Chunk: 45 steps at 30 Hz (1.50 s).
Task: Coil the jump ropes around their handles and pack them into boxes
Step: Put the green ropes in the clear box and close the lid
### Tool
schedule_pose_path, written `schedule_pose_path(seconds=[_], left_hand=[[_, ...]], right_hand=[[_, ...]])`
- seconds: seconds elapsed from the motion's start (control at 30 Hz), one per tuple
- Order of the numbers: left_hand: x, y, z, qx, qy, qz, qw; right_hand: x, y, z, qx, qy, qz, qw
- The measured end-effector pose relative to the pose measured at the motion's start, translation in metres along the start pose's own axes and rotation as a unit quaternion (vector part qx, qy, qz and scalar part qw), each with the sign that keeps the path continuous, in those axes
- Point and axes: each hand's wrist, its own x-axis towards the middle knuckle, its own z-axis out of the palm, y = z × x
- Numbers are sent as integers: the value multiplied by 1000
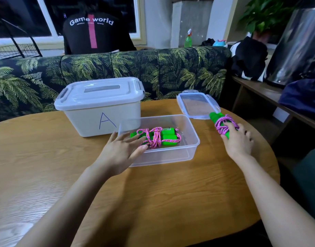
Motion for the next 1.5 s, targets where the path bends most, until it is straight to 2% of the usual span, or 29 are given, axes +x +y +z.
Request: schedule_pose_path(seconds=[0.1, 0.17, 0.23, 0.3, 0.4, 0.53, 0.63, 0.73, 0.93, 1.07, 1.23, 1.4, 1.5], left_hand=[[-12, -6, -1, 6, 2, 5, 1000], [-20, -10, -2, 3, -3, 3, 1000], [-26, -13, 0, -10, 6, -2, 1000], [-29, -14, 2, -23, 51, -4, 998], [-34, -14, 7, -54, 128, 6, 990], [-46, -14, 11, -145, 177, 21, 973], [-51, -16, 9, -148, 201, 37, 968], [-49, -16, 12, -85, 156, 79, 981], [-47, -15, 17, -28, 125, 76, 989], [-45, -17, 18, -28, 129, 80, 988], [-44, -13, 18, -9, 155, 46, 987], [-41, 9, 17, -24, 230, -58, 971], [-37, 8, 21, -21, 232, -79, 969]], right_hand=[[-6, -5, 0, 187, 12, -20, 982], [-17, -19, -12, 346, 17, -79, 935], [-36, -44, -34, 437, -12, -181, 881], [-56, -72, -54, 439, -54, -292, 848], [-75, -110, -66, 369, -146, -407, 823], [-84, -132, -65, 325, -265, -439, 795], [-80, -130, -59, 279, -293, -426, 809], [-82, -129, -54, 186, -300, -434, 829], [-99, -125, -52, -16, -210, -451, 868], [-110, -121, -45, -86, -185, -457, 866], [-111, -123, -42, -73, -175, -462, 866], [-127, -134, -47, -62, -188, -465, 863], [-128, -136, -55, 18, -210, -448, 869]])
